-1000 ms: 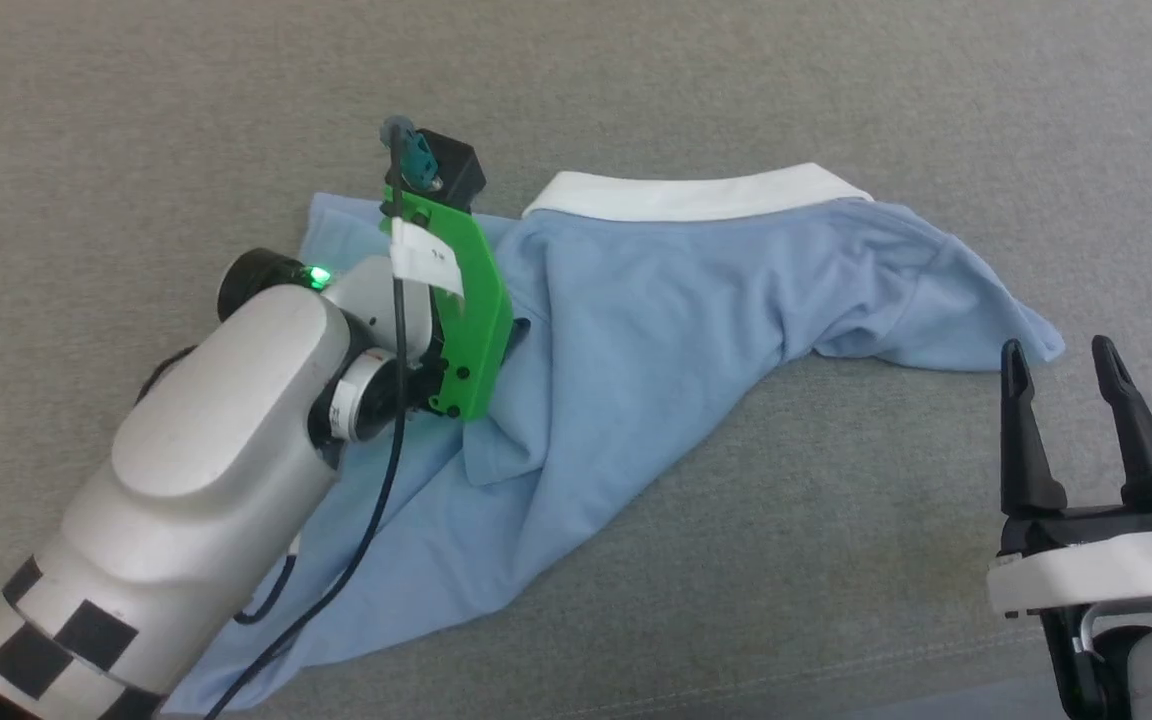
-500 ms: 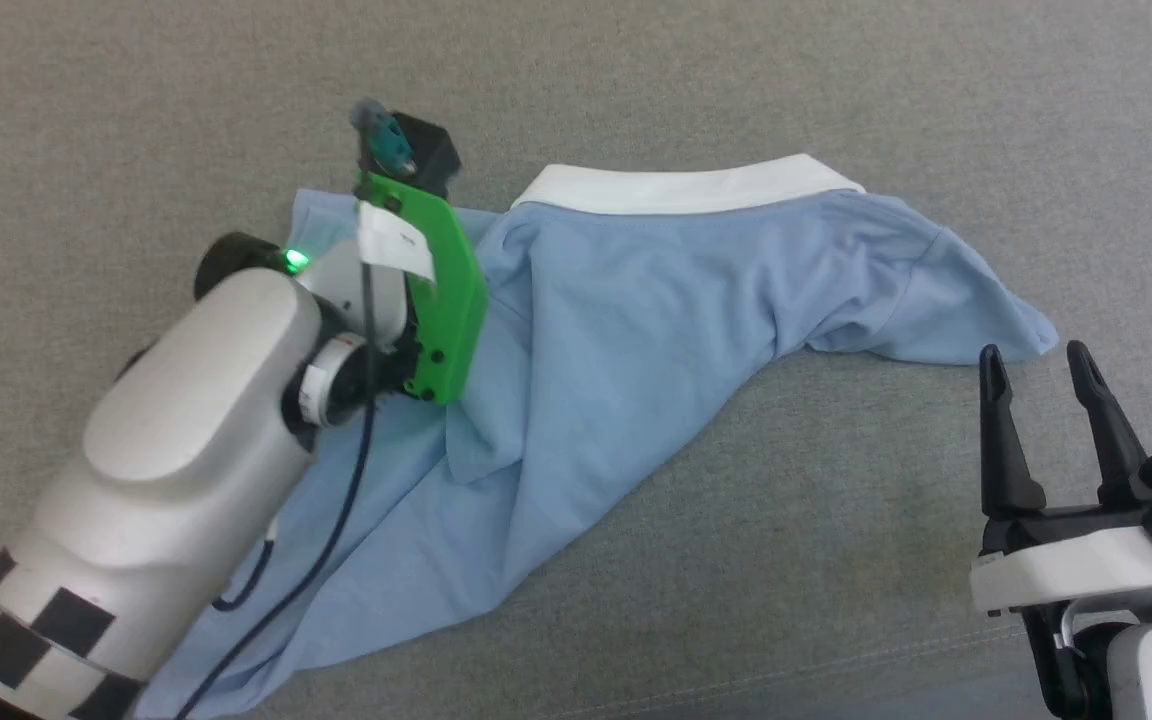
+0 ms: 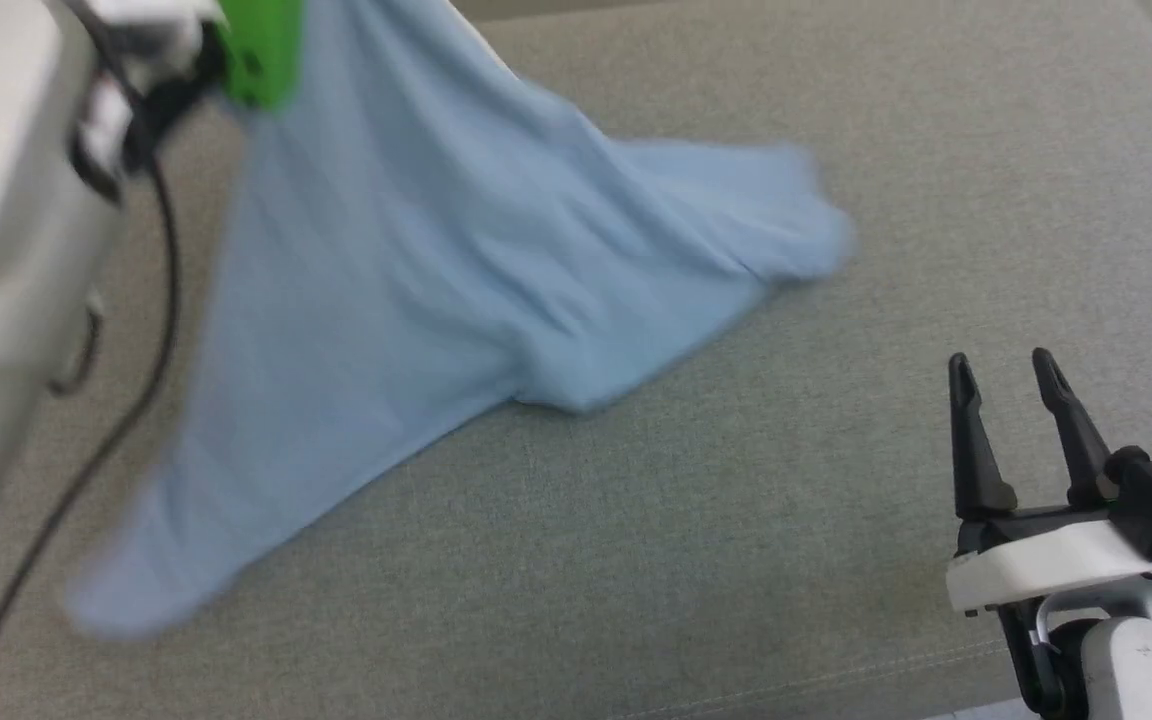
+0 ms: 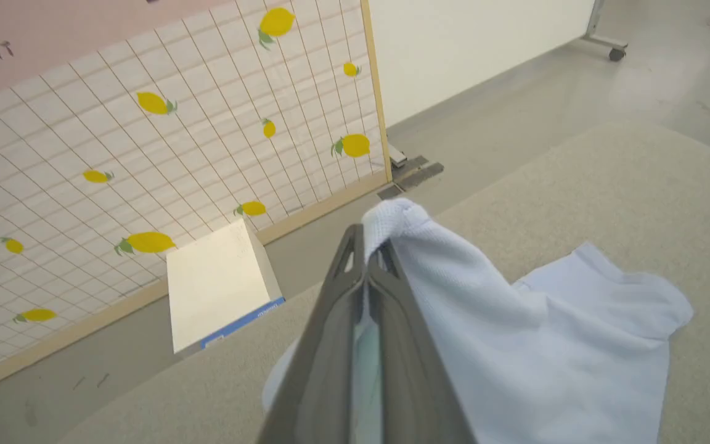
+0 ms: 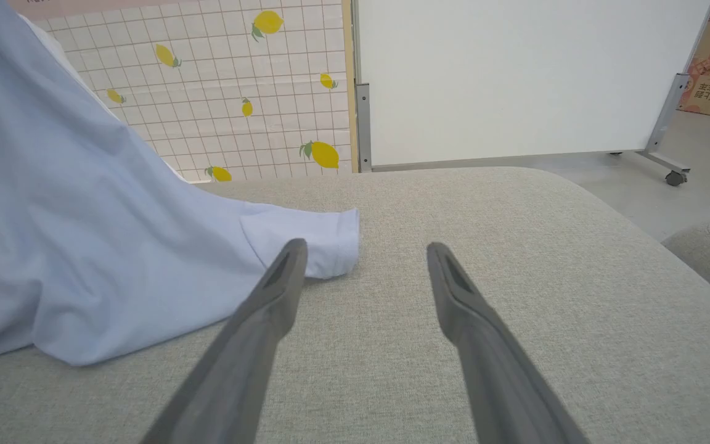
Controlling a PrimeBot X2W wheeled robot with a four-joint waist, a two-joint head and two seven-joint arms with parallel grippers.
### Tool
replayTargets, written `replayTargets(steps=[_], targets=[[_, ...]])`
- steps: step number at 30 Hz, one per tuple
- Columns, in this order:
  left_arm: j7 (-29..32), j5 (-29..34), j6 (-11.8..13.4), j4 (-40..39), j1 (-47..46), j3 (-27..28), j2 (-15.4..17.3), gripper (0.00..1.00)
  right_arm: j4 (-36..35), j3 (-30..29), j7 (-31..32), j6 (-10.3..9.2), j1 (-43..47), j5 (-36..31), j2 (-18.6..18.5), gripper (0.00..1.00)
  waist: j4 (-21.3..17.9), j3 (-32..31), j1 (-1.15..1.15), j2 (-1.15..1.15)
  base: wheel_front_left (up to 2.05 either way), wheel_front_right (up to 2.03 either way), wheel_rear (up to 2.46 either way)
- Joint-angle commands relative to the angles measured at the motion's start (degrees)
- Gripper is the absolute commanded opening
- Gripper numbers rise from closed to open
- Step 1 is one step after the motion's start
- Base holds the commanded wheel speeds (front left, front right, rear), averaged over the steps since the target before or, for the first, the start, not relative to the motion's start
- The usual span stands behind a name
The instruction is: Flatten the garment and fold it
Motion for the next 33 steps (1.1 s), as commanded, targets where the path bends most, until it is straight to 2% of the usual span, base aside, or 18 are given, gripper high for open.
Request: replayTargets(steps=[1, 6, 9, 12, 18, 23, 27, 33], targets=[[-2.67, 1.94, -0.81, 0.89, -3.52, 0.55, 0.5, 0.0, 0.35, 0.18, -0.25, -0.09, -1.05, 0.54, 0.17, 1.0, -0.47, -1.41, -0.01, 0.0, 0.0, 0.0, 0.0], [-14.31, 7.87, -2.07, 2.94, -12.01, 1.67, 1.02, 0.0, 1.3, 0.11, -0.54, -0.09, -0.94, 1.07, 0.17, 1.0, -0.43, -2.45, -0.01, 0.0, 0.0, 0.0, 0.0], [-17.34, 7.85, -4.06, 2.52, -12.94, -0.33, -1.19, 0.0, 1.64, -0.93, -0.71, -0.09, -0.28, 1.34, 0.17, 1.0, 0.62, -2.94, -0.01, 0.0, 0.0, 0.0, 0.0], [-15.98, 5.73, -5.28, 0.49, -9.24, -4.84, -3.3, 0.0, 1.96, -1.78, -0.7, -0.09, 0.22, 1.56, 0.17, 1.0, 1.53, -3.25, -0.01, 0.0, 0.0, 0.0, 0.0], [-10.86, -1.77, -5.75, -9.75, 9.46, -16.84, -6.37, 0.0, 2.09, -3.39, -0.2, -0.09, 0.1, 1.4, 0.17, 1.0, 3.22, -3.97, -0.01, 0.0, 0.0, 0.0, 0.0], [-8.48, -3.62, -4.11, -17.01, 24.72, -25.96, -7.83, 0.0, 2.11, -4.53, 0.71, -0.09, -0.24, 0.81, 0.17, 1.0, 4.15, -4.67, -0.01, 0.0, 0.0, 0.0, 0.0], [-5.55, -3.11, -4.56, -19.39, 31.46, -32.32, -6.75, 0.0, 1.66, -4.59, 1.48, -0.09, -0.54, 0.32, 0.17, 1.0, 4.54, -4.79, -0.01, 0.0, 0.0, 0.0, 0.0], [-1.31, -3.01, -5.52, -19.15, 37.46, -34.71, -4.06, 0.0, 1.28, -4.24, 2.23, -0.09, -0.5, 0.15, 0.17, 1.0, 5.0, -5.21, -0.01, 0.0, 0.0, 0.0, 0.0]])
